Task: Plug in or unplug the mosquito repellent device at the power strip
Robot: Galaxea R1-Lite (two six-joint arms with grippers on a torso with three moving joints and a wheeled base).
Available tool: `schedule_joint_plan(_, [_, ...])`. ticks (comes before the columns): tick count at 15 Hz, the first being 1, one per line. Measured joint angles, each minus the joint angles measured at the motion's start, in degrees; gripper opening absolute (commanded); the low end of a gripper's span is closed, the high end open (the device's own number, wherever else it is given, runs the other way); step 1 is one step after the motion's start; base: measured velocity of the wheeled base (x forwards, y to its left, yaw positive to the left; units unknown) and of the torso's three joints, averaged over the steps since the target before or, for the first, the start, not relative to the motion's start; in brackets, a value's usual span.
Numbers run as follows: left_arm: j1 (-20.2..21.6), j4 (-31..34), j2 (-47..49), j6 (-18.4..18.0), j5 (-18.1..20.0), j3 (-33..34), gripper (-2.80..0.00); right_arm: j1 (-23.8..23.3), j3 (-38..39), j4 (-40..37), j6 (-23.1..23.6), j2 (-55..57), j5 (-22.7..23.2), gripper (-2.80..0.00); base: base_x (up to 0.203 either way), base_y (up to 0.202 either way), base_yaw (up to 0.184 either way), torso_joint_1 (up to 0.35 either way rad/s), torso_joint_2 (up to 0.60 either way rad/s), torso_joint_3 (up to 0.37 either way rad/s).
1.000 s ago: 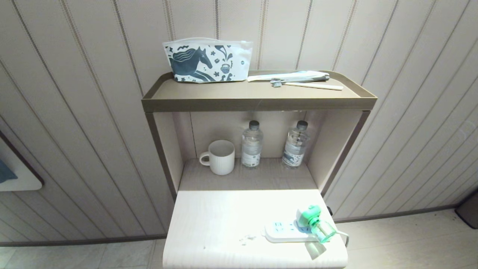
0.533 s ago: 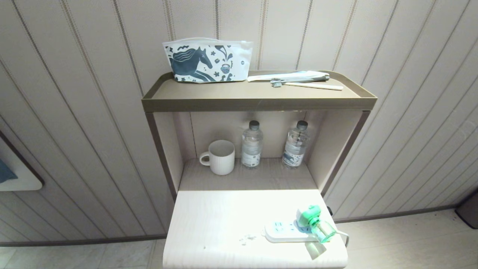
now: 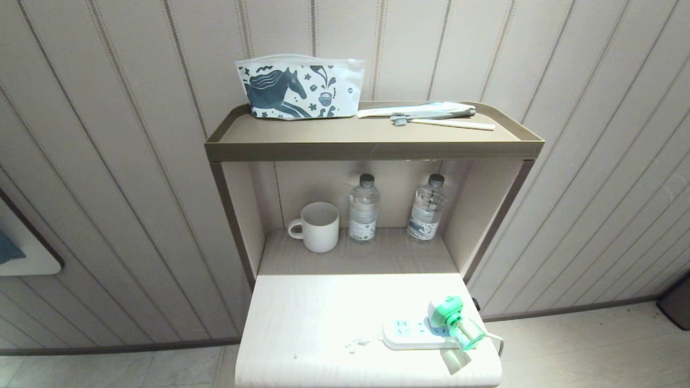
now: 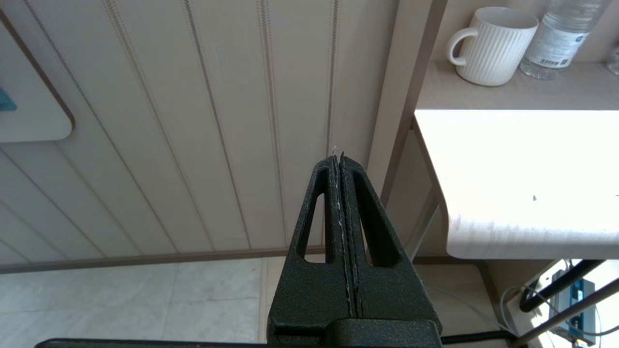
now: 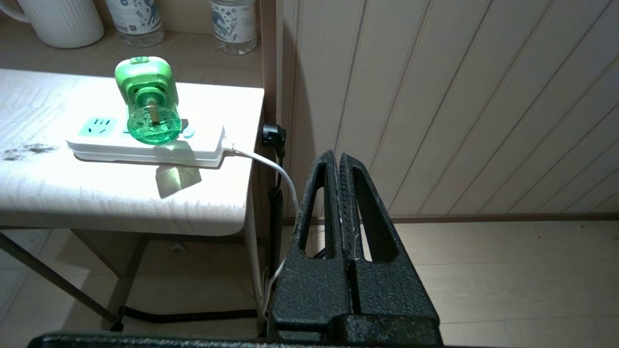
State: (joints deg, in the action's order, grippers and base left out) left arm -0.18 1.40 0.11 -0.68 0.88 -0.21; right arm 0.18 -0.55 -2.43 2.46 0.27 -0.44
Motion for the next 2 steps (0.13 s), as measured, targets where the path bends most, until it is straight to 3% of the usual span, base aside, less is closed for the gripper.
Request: schedule_joint_plan(2, [0.0, 0.0, 0.0, 0.0, 0.0, 0.0, -2.8, -0.02, 0.12, 0.82, -1.2, -0.05, -0.09, -2.8, 0.0, 0.0, 0.0, 0.0, 0.0, 0.0])
